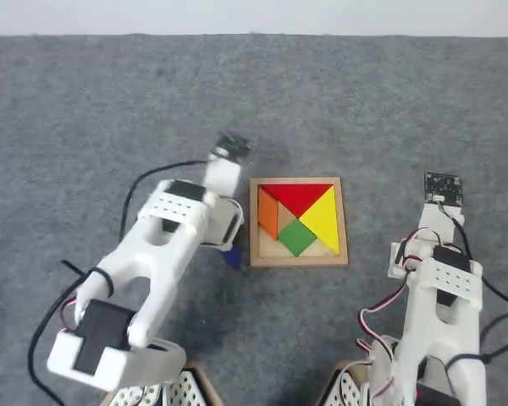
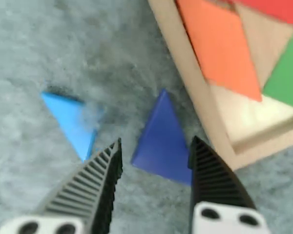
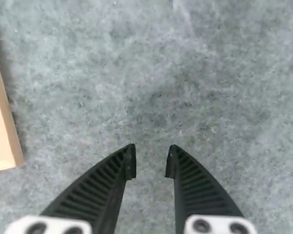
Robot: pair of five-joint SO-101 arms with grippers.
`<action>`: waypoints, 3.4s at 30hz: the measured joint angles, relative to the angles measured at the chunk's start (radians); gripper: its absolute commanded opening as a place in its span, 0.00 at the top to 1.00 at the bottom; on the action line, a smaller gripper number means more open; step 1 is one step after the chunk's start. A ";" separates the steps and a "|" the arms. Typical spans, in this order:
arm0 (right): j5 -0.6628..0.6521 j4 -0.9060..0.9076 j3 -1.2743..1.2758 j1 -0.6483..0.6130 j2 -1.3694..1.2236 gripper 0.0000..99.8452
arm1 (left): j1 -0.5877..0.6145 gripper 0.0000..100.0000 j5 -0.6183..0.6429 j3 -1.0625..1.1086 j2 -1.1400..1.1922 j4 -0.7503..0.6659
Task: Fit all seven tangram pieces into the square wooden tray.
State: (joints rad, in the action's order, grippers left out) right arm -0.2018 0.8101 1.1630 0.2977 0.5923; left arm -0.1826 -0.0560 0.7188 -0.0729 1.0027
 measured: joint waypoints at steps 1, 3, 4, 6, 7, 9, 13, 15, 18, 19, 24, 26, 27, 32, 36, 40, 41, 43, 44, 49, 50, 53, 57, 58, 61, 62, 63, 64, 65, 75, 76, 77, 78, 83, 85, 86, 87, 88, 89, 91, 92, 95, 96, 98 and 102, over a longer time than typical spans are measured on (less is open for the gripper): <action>0.000 0.000 0.000 0.000 0.000 0.87 | -0.003 0.79 0.000 0.009 0.000 0.000; 0.000 0.000 0.000 0.000 0.000 0.87 | -0.003 0.79 0.000 0.012 0.000 -0.002; 0.000 0.000 0.000 0.000 0.000 0.87 | -0.005 0.79 0.003 0.017 0.000 -0.005; 0.000 0.000 0.000 0.000 0.000 0.87 | -0.006 0.79 0.000 0.021 0.000 -0.009; 0.000 0.000 0.000 0.000 0.000 0.87 | -0.006 0.79 0.000 0.021 0.002 -0.012; 0.000 0.000 0.000 0.000 0.000 0.87 | -0.006 0.79 0.003 0.018 0.031 -0.012; 0.000 0.000 0.000 0.000 0.000 0.87 | -0.005 0.79 0.005 -0.040 0.133 0.025; 0.000 0.000 0.000 0.000 0.000 0.87 | 0.005 0.79 0.005 -0.072 0.158 0.055; 0.000 0.000 0.000 0.000 0.000 0.87 | 0.014 0.79 0.000 -0.083 0.161 0.072; 0.000 0.000 0.000 0.000 0.000 0.87 | 0.014 0.79 0.000 -0.084 0.161 0.078; 0.000 0.000 0.000 0.000 0.000 0.87 | 0.015 0.79 0.000 -0.087 0.161 0.107; 0.000 0.000 0.000 0.000 0.000 0.87 | 0.015 0.79 0.000 -0.087 0.161 0.112; 0.000 0.000 0.000 0.000 0.000 0.87 | 0.015 0.78 0.000 -0.087 0.163 0.112; 0.000 0.000 0.000 0.000 0.000 0.87 | 0.057 0.76 0.000 -0.087 0.169 0.114; 0.000 0.000 0.000 0.000 0.000 0.87 | 0.078 0.76 0.000 -0.087 0.173 0.117; 0.000 0.000 0.000 0.000 0.000 0.87 | 0.080 0.76 0.000 -0.087 0.173 0.118; 0.000 0.000 0.000 0.000 0.000 0.87 | 0.080 0.76 0.000 -0.087 0.173 0.118; 0.000 0.000 0.000 0.000 0.000 0.87 | 0.080 0.76 0.000 -0.087 0.173 0.118; 0.000 0.000 0.000 0.000 0.000 0.87 | 0.080 0.76 0.000 -0.087 0.173 0.118; 0.000 0.000 0.000 0.000 0.000 0.87 | 0.080 0.80 -0.018 -0.087 0.173 0.118; 0.000 -0.006 0.000 0.000 0.000 0.87 | 0.080 0.80 -0.018 -0.087 0.173 0.118; 0.000 -0.015 0.000 0.000 0.000 0.87 | 0.080 0.80 -0.025 -0.081 0.172 0.118; 0.000 -0.018 0.000 0.000 0.000 0.87 | 0.080 0.80 -0.025 -0.080 0.172 0.118; 0.000 -0.018 0.000 0.000 0.000 0.87 | 0.080 0.81 -0.025 -0.080 0.172 0.118; 0.000 -0.018 0.000 0.000 0.000 0.87 | 0.078 0.83 -0.026 -0.080 0.172 0.118; 0.000 -0.018 0.000 0.000 0.000 0.87 | 0.078 0.83 -0.028 -0.080 0.172 0.118; 0.000 -0.018 0.000 0.000 0.000 0.87 | 0.078 0.83 -0.028 -0.080 0.172 0.118; 0.000 -0.018 0.000 0.000 0.000 0.87 | 0.077 0.83 -0.028 -0.086 0.172 0.121; 0.000 -0.018 0.000 0.000 0.000 0.87 | 0.077 0.83 -0.028 -0.091 0.172 0.124; 0.000 -0.018 0.000 0.000 0.000 0.87 | 0.081 0.83 -0.028 -0.201 0.169 0.201; 0.000 -0.018 0.000 0.000 0.000 0.87 | 0.081 0.83 -0.028 -0.226 0.169 0.216; 0.000 -0.018 0.000 0.000 0.000 0.87 | 0.080 0.83 -0.018 -0.255 0.169 0.236; 0.000 -0.018 0.000 0.000 0.000 0.87 | 0.071 0.83 -0.008 -0.285 0.169 0.265; 0.000 -0.018 0.000 0.000 0.000 0.87 | -0.044 0.87 0.060 -0.410 0.169 0.387; 0.000 -0.018 0.000 0.000 0.000 0.87 | -0.094 0.90 0.115 -0.439 0.169 0.408; 0.000 -0.018 0.000 0.000 0.000 0.87 | -0.117 0.91 0.152 -0.448 0.169 0.413; 0.000 -0.018 0.000 0.000 0.000 0.87 | -0.138 0.91 0.193 -0.453 0.169 0.413; 0.000 -0.018 0.000 0.000 0.000 0.87 | -0.158 0.90 0.239 -0.453 0.169 0.414; 0.000 -0.018 0.000 0.000 0.000 0.87 | -0.173 0.90 0.287 -0.453 0.169 0.414; 0.000 -0.018 0.000 0.000 0.000 0.87 | -0.192 0.89 0.376 -0.453 0.180 0.411; 0.000 -0.018 0.000 0.000 0.000 0.87 | -0.198 0.89 0.416 -0.454 0.198 0.402; 0.000 -0.018 0.000 0.000 0.000 0.87 | -0.227 0.89 0.508 -0.462 0.276 0.374; 0.000 -0.018 0.000 0.000 0.000 0.87 | -0.233 0.89 0.539 -0.482 0.308 0.371; 0.000 -0.018 0.000 0.000 0.000 0.87 | -0.247 0.89 0.598 -0.531 0.368 0.370; 0.000 -0.018 0.000 0.000 0.000 0.87 | -0.293 0.89 0.684 -0.664 0.465 0.440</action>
State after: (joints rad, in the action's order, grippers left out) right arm -0.2018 0.7917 1.1630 0.2977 0.5923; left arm -0.4757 0.6283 0.0545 0.3920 1.4431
